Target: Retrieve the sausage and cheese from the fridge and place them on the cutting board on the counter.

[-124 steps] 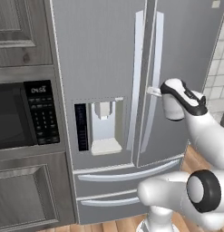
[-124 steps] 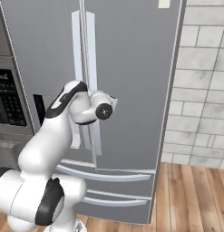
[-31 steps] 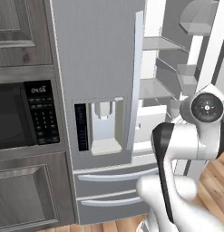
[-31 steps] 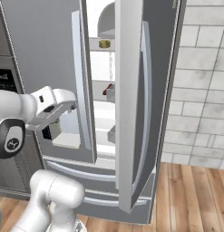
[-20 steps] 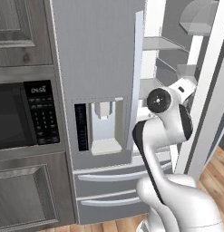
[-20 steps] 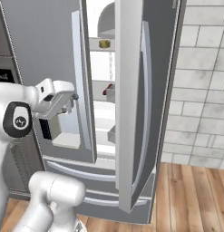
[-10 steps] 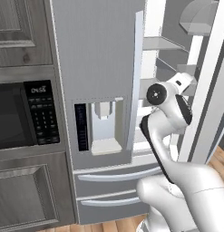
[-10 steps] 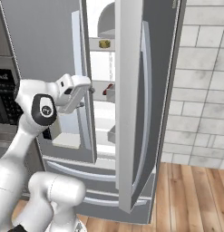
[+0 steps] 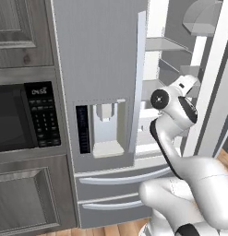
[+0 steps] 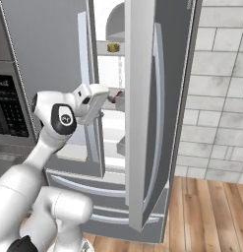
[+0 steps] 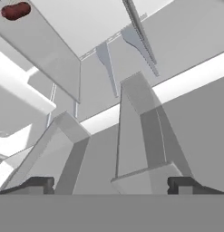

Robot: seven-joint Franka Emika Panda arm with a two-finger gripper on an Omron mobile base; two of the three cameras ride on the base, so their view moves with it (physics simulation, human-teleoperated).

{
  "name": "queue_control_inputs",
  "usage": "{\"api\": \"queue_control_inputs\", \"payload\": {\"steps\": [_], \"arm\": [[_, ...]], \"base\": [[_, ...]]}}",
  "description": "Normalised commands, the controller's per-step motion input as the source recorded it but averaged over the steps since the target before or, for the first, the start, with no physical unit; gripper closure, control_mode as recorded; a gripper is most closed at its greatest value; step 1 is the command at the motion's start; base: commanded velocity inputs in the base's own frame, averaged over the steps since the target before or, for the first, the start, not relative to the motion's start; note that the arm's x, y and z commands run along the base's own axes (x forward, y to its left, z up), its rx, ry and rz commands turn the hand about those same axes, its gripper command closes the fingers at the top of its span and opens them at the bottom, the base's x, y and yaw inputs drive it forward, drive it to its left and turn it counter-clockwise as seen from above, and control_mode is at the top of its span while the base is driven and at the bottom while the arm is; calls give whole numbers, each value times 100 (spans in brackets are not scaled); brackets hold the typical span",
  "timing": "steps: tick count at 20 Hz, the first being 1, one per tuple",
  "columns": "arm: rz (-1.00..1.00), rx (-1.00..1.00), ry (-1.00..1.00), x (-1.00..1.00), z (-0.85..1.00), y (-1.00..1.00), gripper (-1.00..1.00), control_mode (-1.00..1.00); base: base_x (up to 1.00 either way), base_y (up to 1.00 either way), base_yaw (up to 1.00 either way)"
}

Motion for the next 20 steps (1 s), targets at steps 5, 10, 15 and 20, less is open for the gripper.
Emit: {"api": "queue_control_inputs", "payload": {"steps": [5, 10, 15, 20], "arm": [[-4, -7, 0, 9, -12, -44, -100, -100], [-8, -8, 0, 0, -7, -59, -100, -100], [-13, -7, 0, 0, -1, -84, -100, -100], [-19, -7, 0, 0, -3, -100, -100, -100]], "base": [[0, 0, 0], [0, 0, 0], [0, 0, 0], [0, 0, 0]]}}
